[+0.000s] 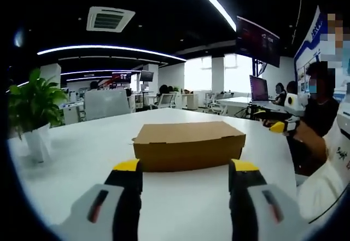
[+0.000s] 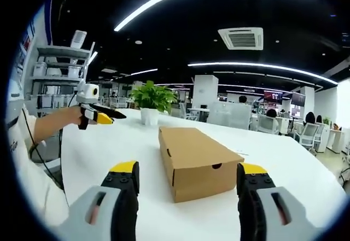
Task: Operate the shoe box by opening the lid, removing the specified soft item, and placing it in the target area until the item is outside and the box remains undamaged.
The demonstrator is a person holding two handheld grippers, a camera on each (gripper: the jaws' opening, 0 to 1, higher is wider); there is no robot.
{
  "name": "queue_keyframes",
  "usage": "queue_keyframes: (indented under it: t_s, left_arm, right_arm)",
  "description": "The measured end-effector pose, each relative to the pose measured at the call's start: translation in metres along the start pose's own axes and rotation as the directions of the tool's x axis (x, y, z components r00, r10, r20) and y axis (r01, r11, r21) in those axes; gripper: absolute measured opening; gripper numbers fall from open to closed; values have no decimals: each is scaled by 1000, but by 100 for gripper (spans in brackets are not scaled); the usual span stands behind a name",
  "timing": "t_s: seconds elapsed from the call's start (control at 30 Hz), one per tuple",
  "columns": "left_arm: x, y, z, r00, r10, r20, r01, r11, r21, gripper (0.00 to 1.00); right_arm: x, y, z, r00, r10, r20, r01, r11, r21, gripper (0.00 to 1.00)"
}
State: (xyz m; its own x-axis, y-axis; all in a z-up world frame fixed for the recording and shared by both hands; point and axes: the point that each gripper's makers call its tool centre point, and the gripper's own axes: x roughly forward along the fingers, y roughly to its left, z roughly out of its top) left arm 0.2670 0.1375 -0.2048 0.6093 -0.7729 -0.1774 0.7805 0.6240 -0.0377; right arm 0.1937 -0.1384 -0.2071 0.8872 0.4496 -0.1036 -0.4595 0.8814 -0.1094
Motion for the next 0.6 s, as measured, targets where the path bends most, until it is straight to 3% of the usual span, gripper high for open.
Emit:
queue_keyframes:
  t_s: [0.07,0.13,0.4,0.5,0.6]
  left_arm:
    - [-3,-1,10,1000,-21,-15,21,1000,-8,66]
    - [-5,5,19,1000,-4,7,3,1000,26,66]
    - [5,13,19,1000,-8,20,7,998,65,69]
    - [11,14,27,999,-11,34,8,996,85,63]
    - [18,15,37,999,-24,40,20,995,95,67]
  right_arm:
    - [0,1,10,1000,15,14,-16,999,32,73]
    - [-1,-1,16,999,0,32,-1,1000,24,73]
    - [2,5,13,999,1,37,0,1000,-17,75]
    - [6,6,20,999,4,41,-2,1000,-31,75]
    - [7,9,28,998,4,63,-1,999,-46,74]
